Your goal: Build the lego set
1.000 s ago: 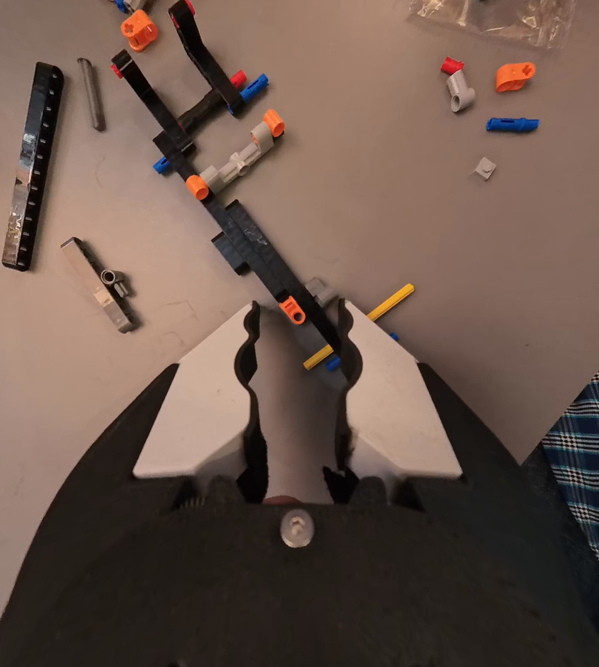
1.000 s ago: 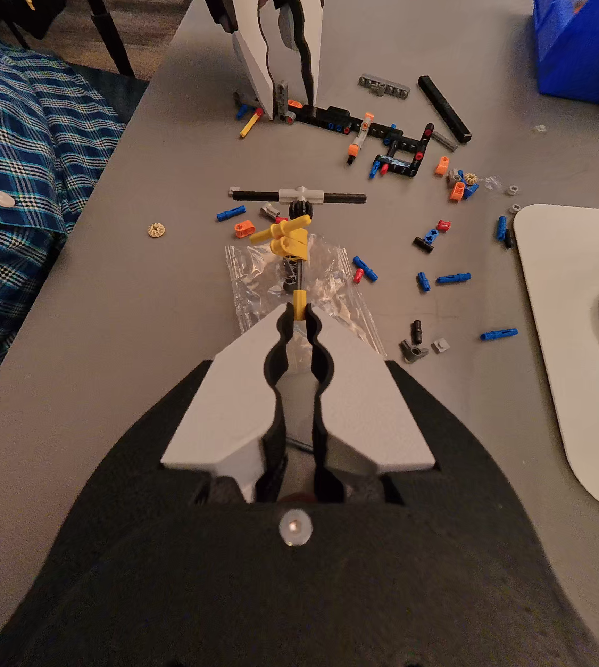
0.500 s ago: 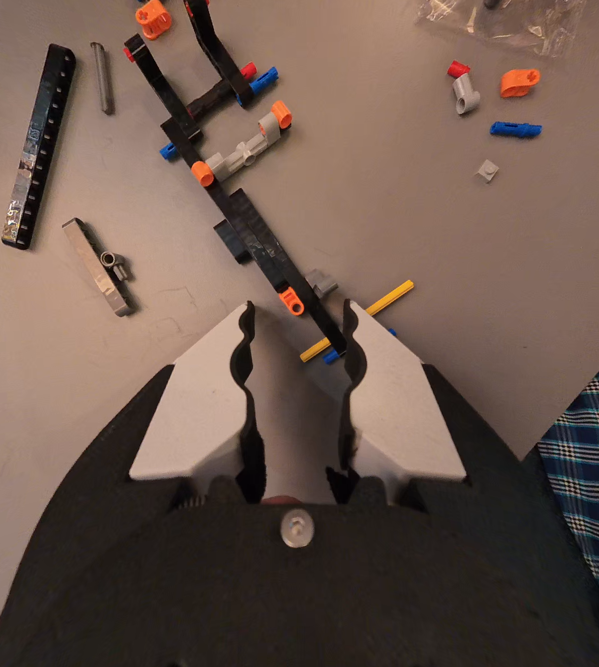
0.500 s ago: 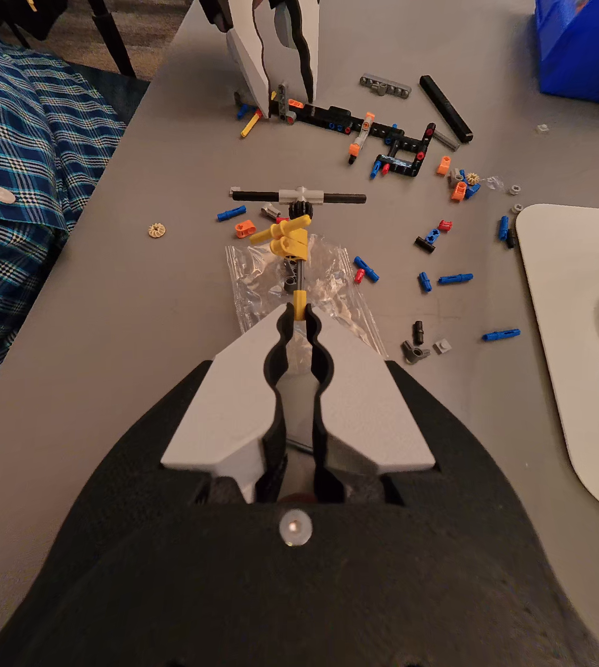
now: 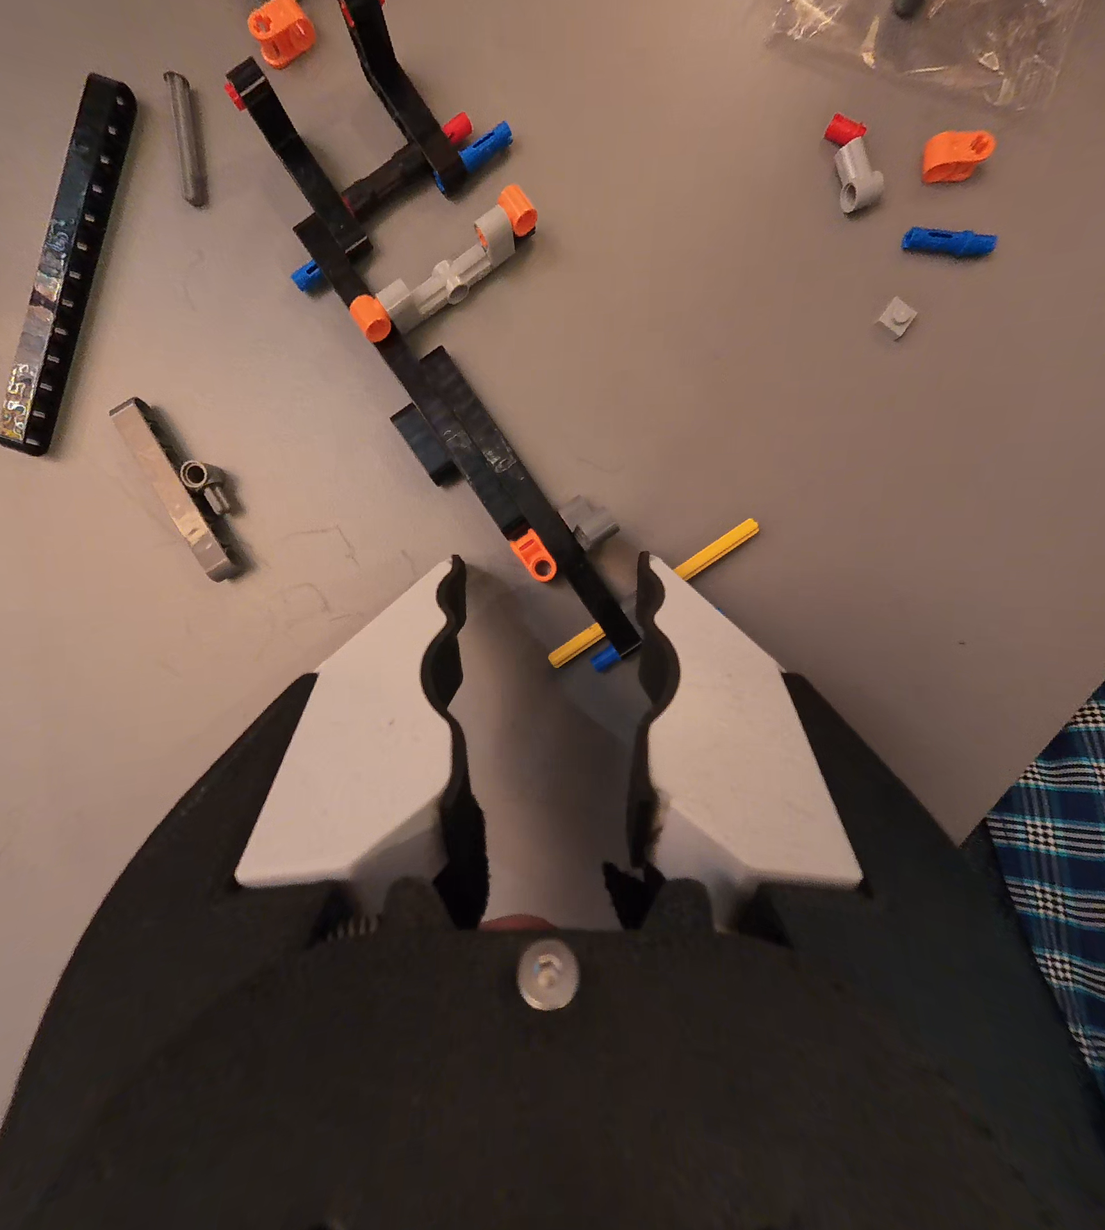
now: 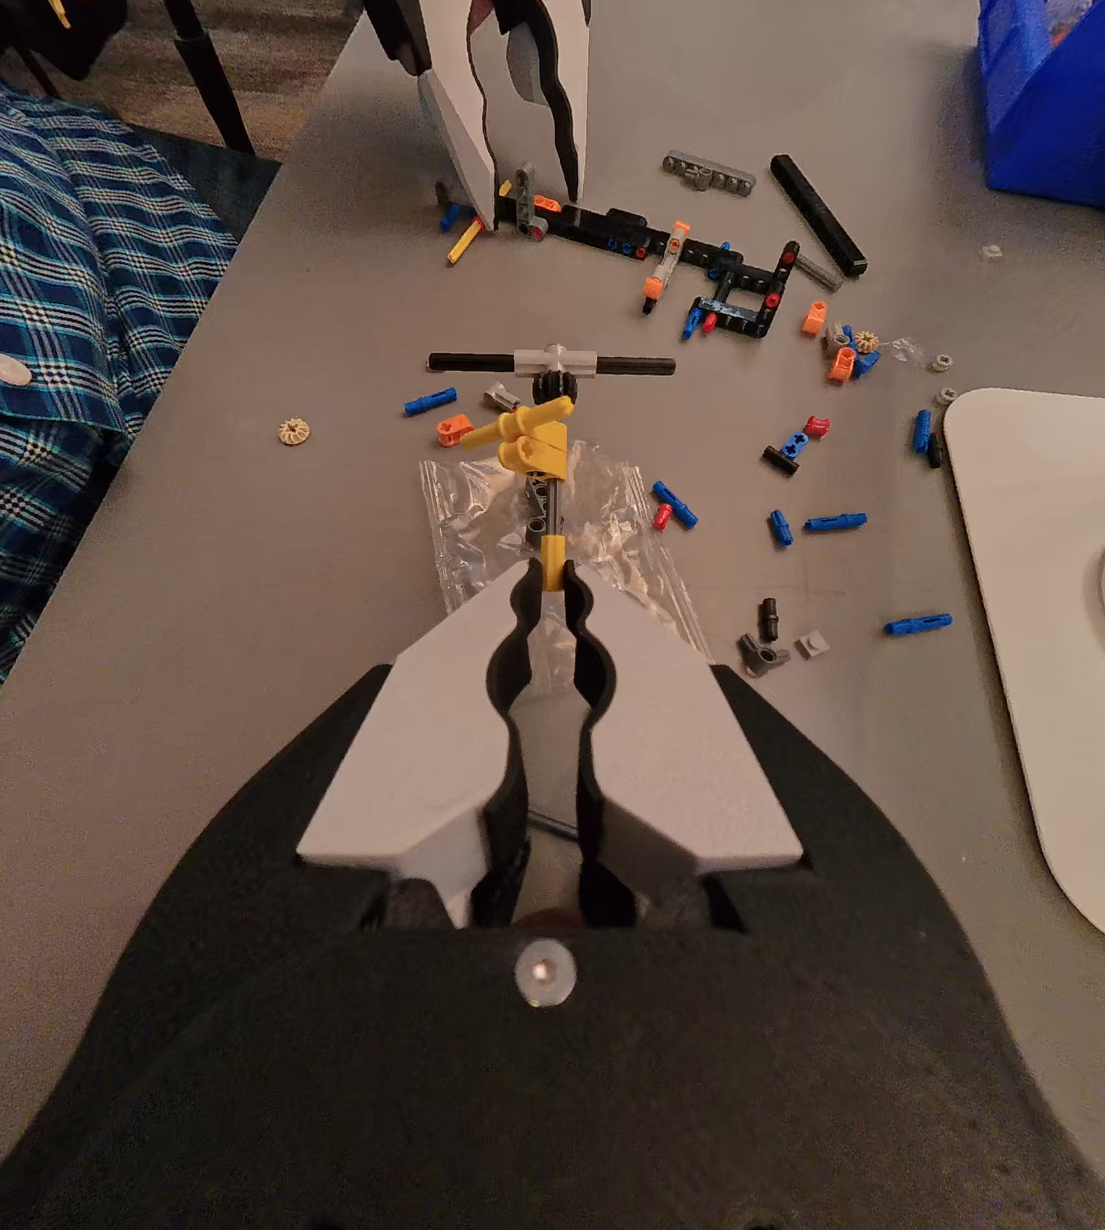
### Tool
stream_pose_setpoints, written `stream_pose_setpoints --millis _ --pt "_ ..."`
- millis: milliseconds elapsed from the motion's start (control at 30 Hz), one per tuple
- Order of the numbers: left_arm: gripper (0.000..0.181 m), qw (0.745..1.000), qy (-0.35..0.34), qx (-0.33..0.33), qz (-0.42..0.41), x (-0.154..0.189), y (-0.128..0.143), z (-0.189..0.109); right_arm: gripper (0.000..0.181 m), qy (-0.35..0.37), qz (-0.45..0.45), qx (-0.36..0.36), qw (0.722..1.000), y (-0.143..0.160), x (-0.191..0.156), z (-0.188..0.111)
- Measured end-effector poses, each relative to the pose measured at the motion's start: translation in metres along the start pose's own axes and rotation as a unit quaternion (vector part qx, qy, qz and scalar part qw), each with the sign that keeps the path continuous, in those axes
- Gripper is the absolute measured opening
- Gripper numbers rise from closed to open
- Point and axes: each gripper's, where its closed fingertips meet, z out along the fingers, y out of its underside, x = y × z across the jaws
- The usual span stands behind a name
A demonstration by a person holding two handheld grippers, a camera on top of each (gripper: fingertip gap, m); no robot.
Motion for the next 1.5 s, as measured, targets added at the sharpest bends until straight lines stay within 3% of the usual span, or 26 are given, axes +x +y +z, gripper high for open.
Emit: stream_pose_setpoints --millis 900,1233,1500 --pt "0.054 1.0 -0.009 0.014 -0.017 -0.002 0.002 -0.007 0.004 0.001 -0.001 0.0 1.0 -0.001 0.001 0.001" --pt "0.049 1.0 -0.016 0.015 -0.018 -0.002 0.006 -0.011 0.004 0.002 -0.002 0.001 1.0 -0.002 0.001 0.001" --pt "0.049 0.998 -0.041 0.03 -0.031 -0.01 0.01 -0.033 0.004 0.003 -0.001 0.011 1.0 -0.009 -0.001 0.0"
